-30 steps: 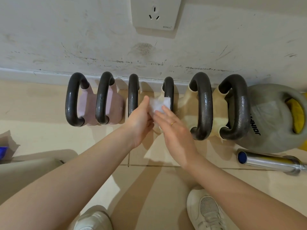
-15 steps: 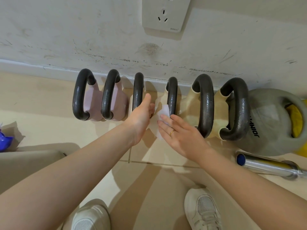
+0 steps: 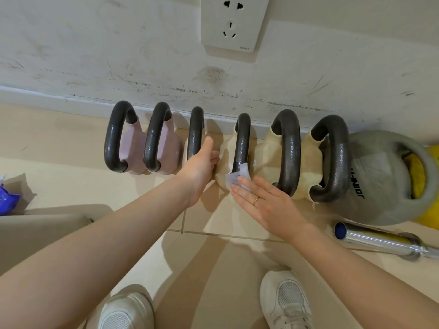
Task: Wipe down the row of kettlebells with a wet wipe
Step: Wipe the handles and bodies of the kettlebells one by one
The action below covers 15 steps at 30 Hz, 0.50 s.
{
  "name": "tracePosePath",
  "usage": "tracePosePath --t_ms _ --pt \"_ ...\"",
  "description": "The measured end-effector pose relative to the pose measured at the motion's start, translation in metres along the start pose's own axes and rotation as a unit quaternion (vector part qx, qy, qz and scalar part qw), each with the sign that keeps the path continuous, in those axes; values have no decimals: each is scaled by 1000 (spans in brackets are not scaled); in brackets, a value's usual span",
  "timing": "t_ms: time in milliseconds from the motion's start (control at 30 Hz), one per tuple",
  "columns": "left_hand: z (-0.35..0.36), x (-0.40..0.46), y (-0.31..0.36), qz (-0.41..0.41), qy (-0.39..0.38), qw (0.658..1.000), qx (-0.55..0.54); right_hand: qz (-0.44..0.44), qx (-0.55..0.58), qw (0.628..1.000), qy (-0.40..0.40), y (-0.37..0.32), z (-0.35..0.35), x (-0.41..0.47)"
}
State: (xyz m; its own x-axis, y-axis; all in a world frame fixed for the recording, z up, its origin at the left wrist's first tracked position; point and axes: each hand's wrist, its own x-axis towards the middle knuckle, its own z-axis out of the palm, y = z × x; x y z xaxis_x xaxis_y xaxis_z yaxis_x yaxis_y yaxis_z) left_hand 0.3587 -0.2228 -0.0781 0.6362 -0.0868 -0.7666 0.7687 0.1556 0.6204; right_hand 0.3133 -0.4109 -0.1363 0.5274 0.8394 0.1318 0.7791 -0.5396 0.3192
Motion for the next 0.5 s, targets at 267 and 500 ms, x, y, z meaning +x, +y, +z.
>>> tracePosePath --t_ms 267,500 --pt "1 -11 -3 34 11 998 57 66 47 996 -29 -7 -5 0" --pt "-2 -28 -1 150 -41 972 174 469 608 637 -68 22 -73 57"
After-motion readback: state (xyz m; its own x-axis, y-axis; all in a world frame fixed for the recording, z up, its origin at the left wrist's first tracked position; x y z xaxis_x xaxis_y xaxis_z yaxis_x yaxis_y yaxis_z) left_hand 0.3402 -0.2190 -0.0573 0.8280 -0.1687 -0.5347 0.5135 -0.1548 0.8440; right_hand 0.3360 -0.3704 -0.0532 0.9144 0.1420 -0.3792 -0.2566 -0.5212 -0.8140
